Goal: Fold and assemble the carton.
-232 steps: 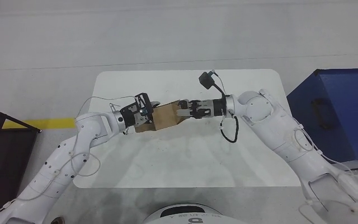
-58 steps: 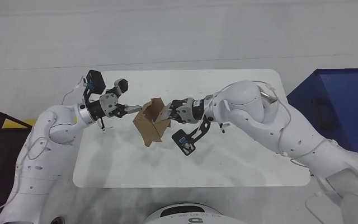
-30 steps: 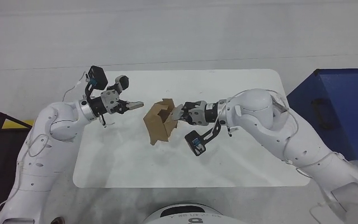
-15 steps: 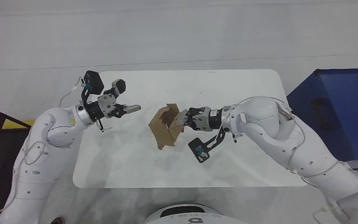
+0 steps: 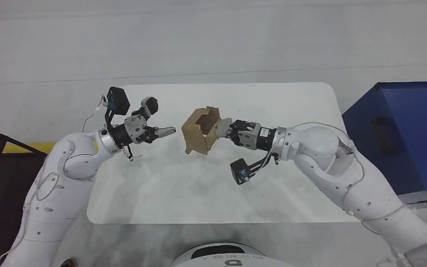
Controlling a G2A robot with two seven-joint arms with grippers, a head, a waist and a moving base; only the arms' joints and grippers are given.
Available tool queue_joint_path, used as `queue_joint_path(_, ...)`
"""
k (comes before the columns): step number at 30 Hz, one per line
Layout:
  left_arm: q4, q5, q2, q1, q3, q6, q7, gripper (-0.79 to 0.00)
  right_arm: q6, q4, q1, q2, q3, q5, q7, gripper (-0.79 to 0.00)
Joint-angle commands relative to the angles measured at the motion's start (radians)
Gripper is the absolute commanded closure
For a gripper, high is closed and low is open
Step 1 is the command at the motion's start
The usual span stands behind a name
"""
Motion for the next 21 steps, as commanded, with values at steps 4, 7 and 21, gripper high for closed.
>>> queue_joint_path(4, -0.008, -0.089, -0.005, -0.031, 0.023, 0.048, -0.047, -0.785, 0.066, -0.033, -0.076, 0.017, 0.059, -0.05, 0.005, 0.0)
queue_joint_path(7, -0.018, -0.106, -0.006, -0.052, 0.034, 0.07, -0.095, -0.785, 0.074, -0.064, -0.118, 0.027, 0.098, -0.065, -0.004, 0.0)
queue_joint_path(21, -0.009, -0.083, -0.031, -0.217, 0.19, 0.151, -0.291, -0.785, 0.07, -0.094, -0.153, 0.035, 0.125, -0.086, -0.016, 0.0)
